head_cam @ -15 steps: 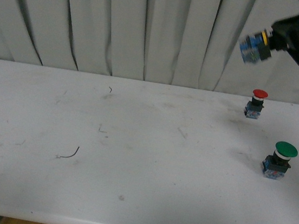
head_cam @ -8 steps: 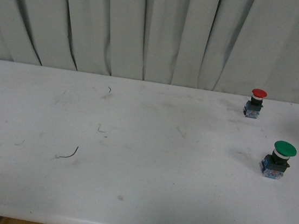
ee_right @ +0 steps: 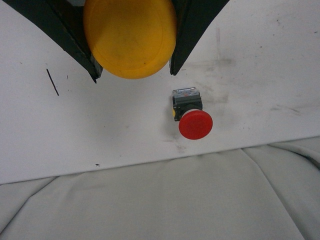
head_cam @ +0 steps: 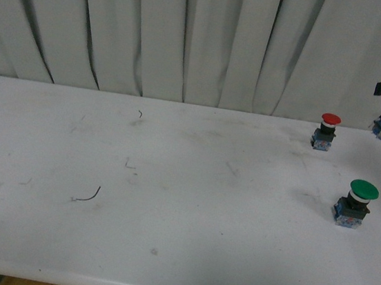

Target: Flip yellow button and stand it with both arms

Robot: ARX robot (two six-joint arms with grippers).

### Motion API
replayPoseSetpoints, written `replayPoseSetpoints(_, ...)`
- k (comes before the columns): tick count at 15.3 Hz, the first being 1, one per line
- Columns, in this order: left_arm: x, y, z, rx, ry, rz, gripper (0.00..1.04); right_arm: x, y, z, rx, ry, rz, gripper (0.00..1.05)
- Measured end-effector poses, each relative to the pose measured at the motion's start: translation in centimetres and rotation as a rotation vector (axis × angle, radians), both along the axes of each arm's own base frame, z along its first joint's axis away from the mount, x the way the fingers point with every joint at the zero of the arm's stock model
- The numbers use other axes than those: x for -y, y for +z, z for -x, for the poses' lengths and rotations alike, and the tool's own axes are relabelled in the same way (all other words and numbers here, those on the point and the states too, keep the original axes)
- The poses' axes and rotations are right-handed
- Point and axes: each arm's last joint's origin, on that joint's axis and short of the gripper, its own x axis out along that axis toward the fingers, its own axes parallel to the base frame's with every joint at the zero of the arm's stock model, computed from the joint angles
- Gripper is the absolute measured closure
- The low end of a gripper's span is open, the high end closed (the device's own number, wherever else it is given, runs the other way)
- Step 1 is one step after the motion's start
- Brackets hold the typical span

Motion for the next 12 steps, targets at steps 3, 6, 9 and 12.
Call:
replayPoseSetpoints(3, 0.0, 0.0, 0.0, 0.0, 0.0, 0.0, 0.07, -1.0, -1.4, -2.8, -0.077, -0.022, 0.027, 0.69)
replayPoseSetpoints(6, 0.0, 0.0, 0.0, 0.0, 0.0, 0.0, 0.07, -1.9, -3.0, -4.3, -0.165, -0.022, 0.039, 0.69)
replayPoseSetpoints(9, 0.0, 0.0, 0.0, 0.0, 0.0, 0.0, 0.07, -3.1, -4.6, -4.8, -0.197, -0.008, 0.048, 0.69)
replayPoseSetpoints(12, 0.0, 0.0, 0.0, 0.0, 0.0, 0.0, 0.07, -4.0, -5.3, -4.9, -0.184, 0.001, 0.067, 0.69)
